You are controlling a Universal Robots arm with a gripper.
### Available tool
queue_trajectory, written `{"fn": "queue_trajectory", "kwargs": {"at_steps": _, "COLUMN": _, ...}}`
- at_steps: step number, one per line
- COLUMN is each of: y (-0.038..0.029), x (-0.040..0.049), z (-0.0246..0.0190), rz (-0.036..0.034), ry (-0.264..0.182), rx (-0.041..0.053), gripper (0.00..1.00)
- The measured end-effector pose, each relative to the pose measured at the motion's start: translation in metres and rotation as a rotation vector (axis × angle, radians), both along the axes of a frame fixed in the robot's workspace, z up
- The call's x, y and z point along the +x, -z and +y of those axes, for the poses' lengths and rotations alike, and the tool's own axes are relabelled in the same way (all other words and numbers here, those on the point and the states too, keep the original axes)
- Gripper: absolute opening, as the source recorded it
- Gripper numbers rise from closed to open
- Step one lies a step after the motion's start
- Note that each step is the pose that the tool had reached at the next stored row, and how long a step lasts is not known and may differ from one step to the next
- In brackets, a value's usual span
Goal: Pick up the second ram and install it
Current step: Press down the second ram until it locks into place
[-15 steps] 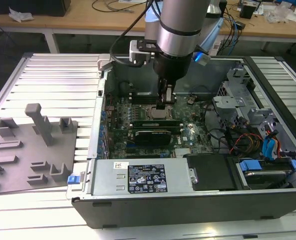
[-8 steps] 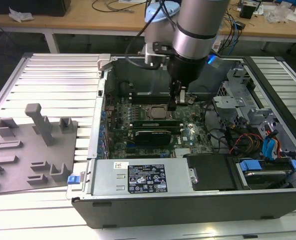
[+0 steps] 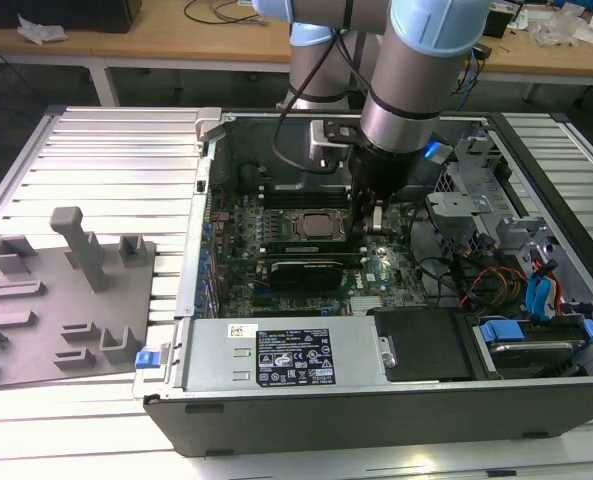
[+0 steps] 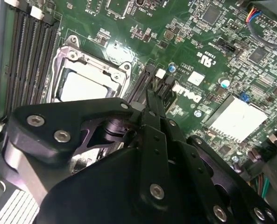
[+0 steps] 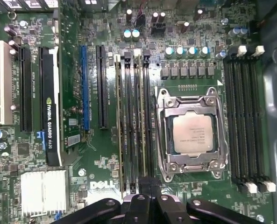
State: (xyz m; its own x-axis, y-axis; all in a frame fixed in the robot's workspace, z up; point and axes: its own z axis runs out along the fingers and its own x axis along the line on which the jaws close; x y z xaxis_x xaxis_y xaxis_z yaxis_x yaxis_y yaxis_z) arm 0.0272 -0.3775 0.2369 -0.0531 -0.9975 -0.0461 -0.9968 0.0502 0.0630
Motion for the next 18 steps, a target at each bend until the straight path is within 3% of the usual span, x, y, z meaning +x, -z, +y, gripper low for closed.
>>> {"fn": "queue_trajectory", "kwargs": {"at_steps": 6, "y": 0.0086, "x": 0.0000, "z": 0.0000, "rz": 0.0001, "ry": 0.000, "rx": 0.0010, "gripper": 0.11}}
{"fn": "queue_trajectory", "kwargs": {"at_steps": 7, "y": 0.0059, "x": 0.0000, "z": 0.0003, "rz": -0.0004, "ry": 0.000, "rx": 0.0035, "gripper": 0.11}}
{"fn": "queue_trajectory", "kwargs": {"at_steps": 8, "y": -0.0011, "x": -0.0004, "z": 0.0000, "rz": -0.0013, "ry": 0.000, "rx": 0.0020, "gripper": 0.11}}
{"fn": "queue_trajectory", "kwargs": {"at_steps": 11, "y": -0.0019, "x": -0.0078, "z": 0.0000, "rz": -0.0045, "ry": 0.000, "rx": 0.0136, "gripper": 0.11}}
{"fn": "queue_trajectory", "kwargs": {"at_steps": 13, "y": -0.0015, "x": -0.0251, "z": -0.0003, "rz": -0.0054, "ry": 0.000, "rx": 0.0159, "gripper": 0.11}}
{"fn": "queue_trajectory", "kwargs": {"at_steps": 15, "y": -0.0008, "x": -0.0317, "z": -0.0005, "rz": -0.0054, "ry": 0.000, "rx": 0.0139, "gripper": 0.11}}
{"fn": "queue_trajectory", "kwargs": {"at_steps": 18, "y": 0.0002, "x": -0.0497, "z": -0.0008, "rz": -0.0054, "ry": 0.000, "rx": 0.0068, "gripper": 0.11}}
